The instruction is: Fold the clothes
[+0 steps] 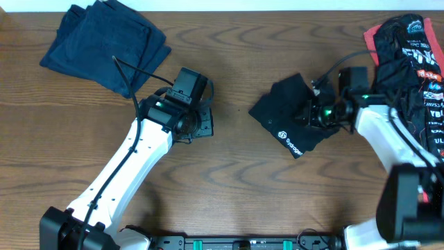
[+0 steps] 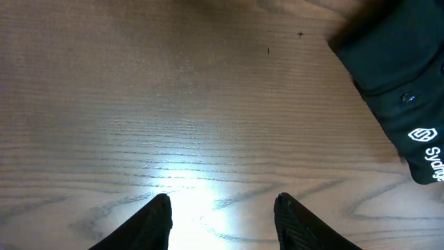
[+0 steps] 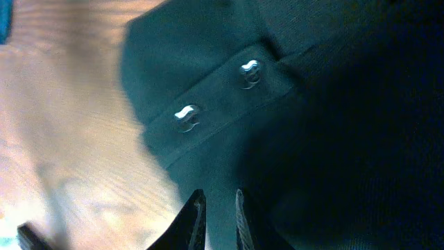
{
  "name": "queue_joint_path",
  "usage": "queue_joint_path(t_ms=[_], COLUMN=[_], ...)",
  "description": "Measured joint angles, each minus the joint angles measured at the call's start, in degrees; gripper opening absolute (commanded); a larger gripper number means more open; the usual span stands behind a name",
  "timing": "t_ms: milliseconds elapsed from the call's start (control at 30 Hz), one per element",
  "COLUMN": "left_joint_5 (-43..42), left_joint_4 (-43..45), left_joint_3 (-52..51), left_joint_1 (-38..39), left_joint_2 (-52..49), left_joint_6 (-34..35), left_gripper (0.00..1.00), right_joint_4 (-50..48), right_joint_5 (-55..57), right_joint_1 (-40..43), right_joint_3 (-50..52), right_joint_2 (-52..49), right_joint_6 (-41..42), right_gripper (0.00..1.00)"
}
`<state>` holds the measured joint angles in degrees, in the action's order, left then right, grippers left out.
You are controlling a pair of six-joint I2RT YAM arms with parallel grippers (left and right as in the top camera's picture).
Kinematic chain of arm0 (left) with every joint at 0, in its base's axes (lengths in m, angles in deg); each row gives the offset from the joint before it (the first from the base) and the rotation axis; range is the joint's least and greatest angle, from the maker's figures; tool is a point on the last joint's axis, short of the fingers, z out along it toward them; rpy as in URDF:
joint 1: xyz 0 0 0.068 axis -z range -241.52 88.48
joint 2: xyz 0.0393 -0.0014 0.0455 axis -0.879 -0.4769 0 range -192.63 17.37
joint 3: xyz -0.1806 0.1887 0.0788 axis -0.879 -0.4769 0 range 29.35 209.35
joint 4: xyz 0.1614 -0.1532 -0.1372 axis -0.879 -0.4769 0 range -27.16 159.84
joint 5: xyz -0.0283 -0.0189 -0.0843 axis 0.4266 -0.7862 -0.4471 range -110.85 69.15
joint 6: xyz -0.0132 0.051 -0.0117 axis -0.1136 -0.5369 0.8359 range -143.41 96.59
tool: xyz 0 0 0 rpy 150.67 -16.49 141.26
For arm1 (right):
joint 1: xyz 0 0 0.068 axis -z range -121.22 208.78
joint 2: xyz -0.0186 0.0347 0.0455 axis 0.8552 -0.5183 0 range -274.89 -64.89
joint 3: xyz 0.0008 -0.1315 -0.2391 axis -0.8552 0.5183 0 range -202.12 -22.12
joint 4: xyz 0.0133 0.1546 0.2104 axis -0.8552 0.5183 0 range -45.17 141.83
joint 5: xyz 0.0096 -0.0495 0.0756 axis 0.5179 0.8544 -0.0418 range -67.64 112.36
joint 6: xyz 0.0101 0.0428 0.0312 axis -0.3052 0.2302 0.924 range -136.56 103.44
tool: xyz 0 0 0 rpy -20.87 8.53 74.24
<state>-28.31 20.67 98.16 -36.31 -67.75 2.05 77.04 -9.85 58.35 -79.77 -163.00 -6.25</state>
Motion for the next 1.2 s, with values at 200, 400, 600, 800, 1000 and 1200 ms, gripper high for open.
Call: queue_joint_path(t_ms=[200, 400, 600, 800, 1000, 1200], left_joint_5=[0.0, 0.02, 0.0, 0.02, -1.57, -8.37], left_joint_4=[-0.13, -0.09, 0.0, 0.28, 1.31, 9.92], left_joint_3=[0.0, 0.0, 0.0, 0.0, 0.0, -0.09], left_joint_1=[0.0, 0.0, 0.0, 0.0, 0.0, 1.44], left_joint_2=[0.0, 0.0, 0.0, 0.0, -0.42, -5.68], left_joint_6=[0.02, 0.02, -0.13, 0.0, 0.0, -0.96], left_gripper=[0.51, 0.51, 0.6, 0.63, 0.64, 0.95], right_joint_4=[-9.09, -9.35, -7.34, -4.39, -4.09, 0.52], right_joint_5=[-3.02, -2.54, 0.35, 6.03, 11.04, 16.17], right_joint_1=[2.64, 3.23, 3.26, 3.54, 3.58, 3.67], right_joint_3=[0.44, -0.15, 0.07, 1.9, 1.62, 1.49], right_joint_2=[-8.85, -9.84, -7.58, 5.05, 21.62, 24.85], right_joint_6=[1.33, 1.86, 3.61, 4.81, 4.66, 4.74], right_gripper=[0.08, 0.01, 0.03, 0.8, 0.97, 0.99])
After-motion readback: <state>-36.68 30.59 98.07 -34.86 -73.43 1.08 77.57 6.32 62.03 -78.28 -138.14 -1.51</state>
